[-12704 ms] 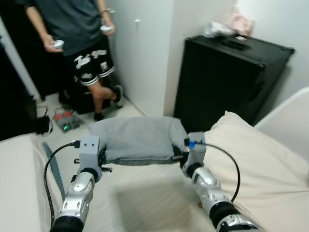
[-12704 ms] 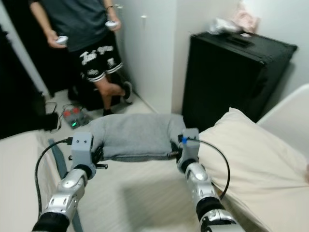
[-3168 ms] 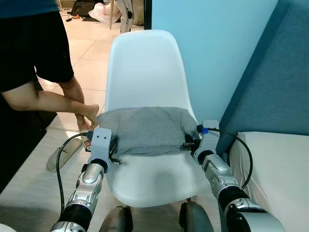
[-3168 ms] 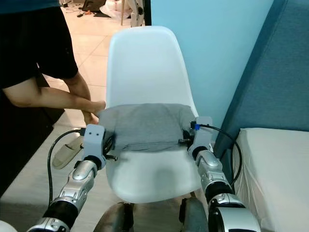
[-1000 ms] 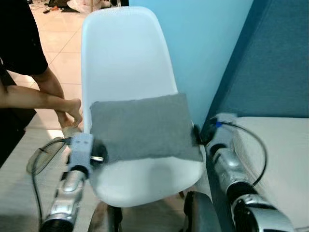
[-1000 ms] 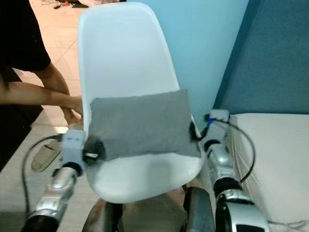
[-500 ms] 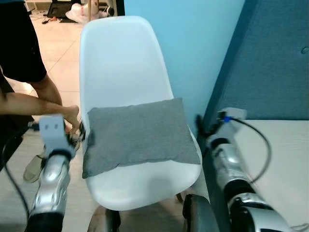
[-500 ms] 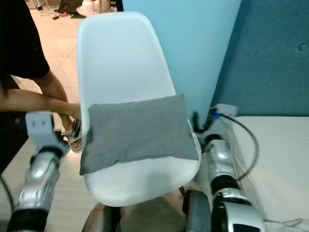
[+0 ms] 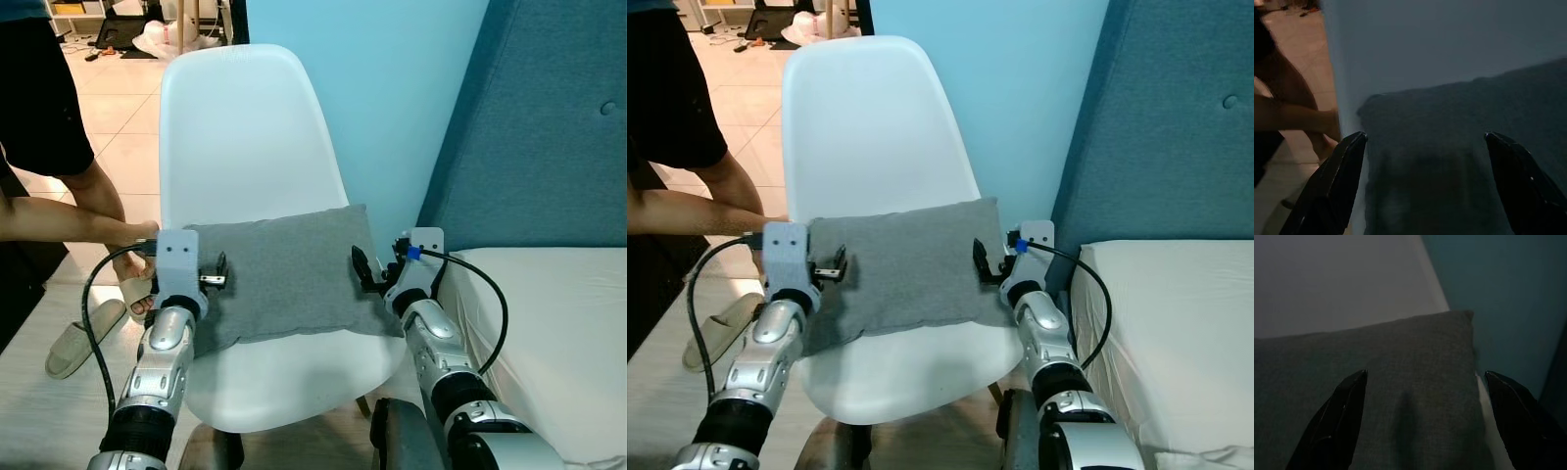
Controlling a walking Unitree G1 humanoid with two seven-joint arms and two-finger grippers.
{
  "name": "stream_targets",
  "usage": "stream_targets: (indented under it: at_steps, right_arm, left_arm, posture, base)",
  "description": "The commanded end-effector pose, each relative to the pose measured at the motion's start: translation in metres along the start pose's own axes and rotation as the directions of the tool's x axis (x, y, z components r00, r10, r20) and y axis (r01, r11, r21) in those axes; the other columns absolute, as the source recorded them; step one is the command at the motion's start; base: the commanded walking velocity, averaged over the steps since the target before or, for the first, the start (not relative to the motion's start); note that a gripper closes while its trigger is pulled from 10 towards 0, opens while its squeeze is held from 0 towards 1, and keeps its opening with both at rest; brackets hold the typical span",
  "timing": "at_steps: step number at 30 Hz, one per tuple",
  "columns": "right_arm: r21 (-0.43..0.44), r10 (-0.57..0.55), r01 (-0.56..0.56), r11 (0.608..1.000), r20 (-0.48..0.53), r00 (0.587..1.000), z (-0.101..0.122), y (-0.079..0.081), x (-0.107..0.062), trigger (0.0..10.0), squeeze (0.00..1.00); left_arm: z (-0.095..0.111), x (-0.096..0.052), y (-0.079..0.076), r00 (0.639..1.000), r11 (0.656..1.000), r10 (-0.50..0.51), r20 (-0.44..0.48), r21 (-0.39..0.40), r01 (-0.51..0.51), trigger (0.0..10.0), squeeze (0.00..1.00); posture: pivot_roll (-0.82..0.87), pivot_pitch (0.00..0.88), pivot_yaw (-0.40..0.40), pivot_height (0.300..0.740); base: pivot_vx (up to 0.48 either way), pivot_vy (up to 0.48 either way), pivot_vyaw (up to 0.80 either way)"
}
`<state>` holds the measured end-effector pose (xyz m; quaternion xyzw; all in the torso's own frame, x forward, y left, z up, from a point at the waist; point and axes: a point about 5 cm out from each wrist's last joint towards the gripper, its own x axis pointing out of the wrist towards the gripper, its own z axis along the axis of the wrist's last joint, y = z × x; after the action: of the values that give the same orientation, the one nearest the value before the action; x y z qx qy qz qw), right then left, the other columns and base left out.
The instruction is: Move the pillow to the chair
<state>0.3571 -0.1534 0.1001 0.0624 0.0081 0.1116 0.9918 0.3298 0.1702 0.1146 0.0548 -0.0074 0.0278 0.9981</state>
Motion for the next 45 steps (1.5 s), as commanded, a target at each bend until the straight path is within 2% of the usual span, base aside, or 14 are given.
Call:
stream_targets:
  at_steps: [1, 3, 6, 20, 28, 32, 35, 42, 45]
  right_arm:
    - [0.012, 0.004, -0.003, 1.0, -0.037, 0.999, -0.007, -0.001, -0.003, 10.0, 0.0]
    - [0.011, 0.001, 0.0, 1.0, -0.043, 0.999, -0.008, -0.002, -0.003, 10.0, 0.0]
    - [0.004, -0.007, 0.007, 1.0, -0.059, 0.998, -0.011, -0.003, -0.004, 10.0, 0.0]
    - [-0.004, -0.004, 0.003, 1.0, -0.08, 0.997, -0.013, -0.004, -0.006, 10.0, 0.0]
    - [-0.007, 0.015, -0.016, 1.0, -0.071, 0.997, -0.015, -0.001, -0.008, 10.0, 0.0]
    - [-0.002, 0.012, -0.013, 1.0, -0.08, 0.997, -0.017, -0.002, -0.009, 10.0, 0.0]
    - [0.005, 0.01, -0.01, 1.0, -0.082, 0.997, -0.018, -0.002, -0.01, 10.0, 0.0]
    - [0.01, 0.011, -0.01, 1.0, -0.081, 0.997, -0.019, -0.002, -0.01, 10.0, 0.0]
    - [0.022, 0.0, 0.001, 1.0, -0.076, 0.997, -0.017, -0.005, -0.011, 10.0, 0.0]
  left_arm:
    - [-0.012, -0.003, -0.002, 0.997, 0.998, -0.038, -0.06, 0.042, 0.041, 10.0, 0.0]
    - [-0.012, -0.003, -0.003, 0.997, 0.998, -0.045, -0.056, 0.047, 0.047, 10.0, 0.0]
    - [-0.013, -0.003, -0.002, 0.999, 1.0, -0.031, -0.044, -0.003, 0.03, 10.0, 0.0]
    - [-0.017, -0.008, -0.009, 0.998, 0.999, -0.036, -0.044, -0.001, 0.036, 10.0, 0.0]
    - [-0.019, -0.011, -0.015, 0.998, 0.998, -0.057, -0.037, 0.014, 0.057, 10.0, 0.0]
    - [-0.021, -0.013, -0.017, 0.995, 0.997, -0.081, -0.056, -0.012, 0.08, 10.0, 0.0]
    - [-0.023, -0.014, -0.016, 0.995, 0.997, -0.064, -0.082, -0.044, 0.06, 10.0, 0.0]
    - [-0.024, -0.014, -0.015, 0.995, 0.997, -0.055, -0.089, -0.056, 0.05, 10.0, 0.0]
    - [-0.015, -0.014, -0.024, 0.992, 0.992, -0.123, -0.021, -0.043, 0.122, 10.0, 0.0]
  posture:
    - [0.03, 0.053, -0.019, 0.552]
    - [0.03, 0.053, -0.018, 0.557]
    - [0.02, 0.05, -0.015, 0.572]
    - [0.02, 0.051, -0.026, 0.632]
    - [0.01, 0.052, -0.027, 0.632]
    - [0.01, 0.05, -0.026, 0.632]
    - [0.01, 0.049, -0.026, 0.632]
    - [0.01, 0.048, -0.026, 0.632]
    - [0.02, 0.046, -0.025, 0.632]
  base:
    - [0.0, 0.0, 0.0]
    - [0.0, 0.0, 0.0]
    - [0.0, 0.0, 0.0]
    - [0.0, 0.0, 0.0]
    - [0.0, 0.0, 0.0]
    - [0.0, 0.0, 0.0]
    - [0.0, 0.0, 0.0]
    - [0.0, 0.0, 0.0]
    - [0.0, 0.0, 0.0]
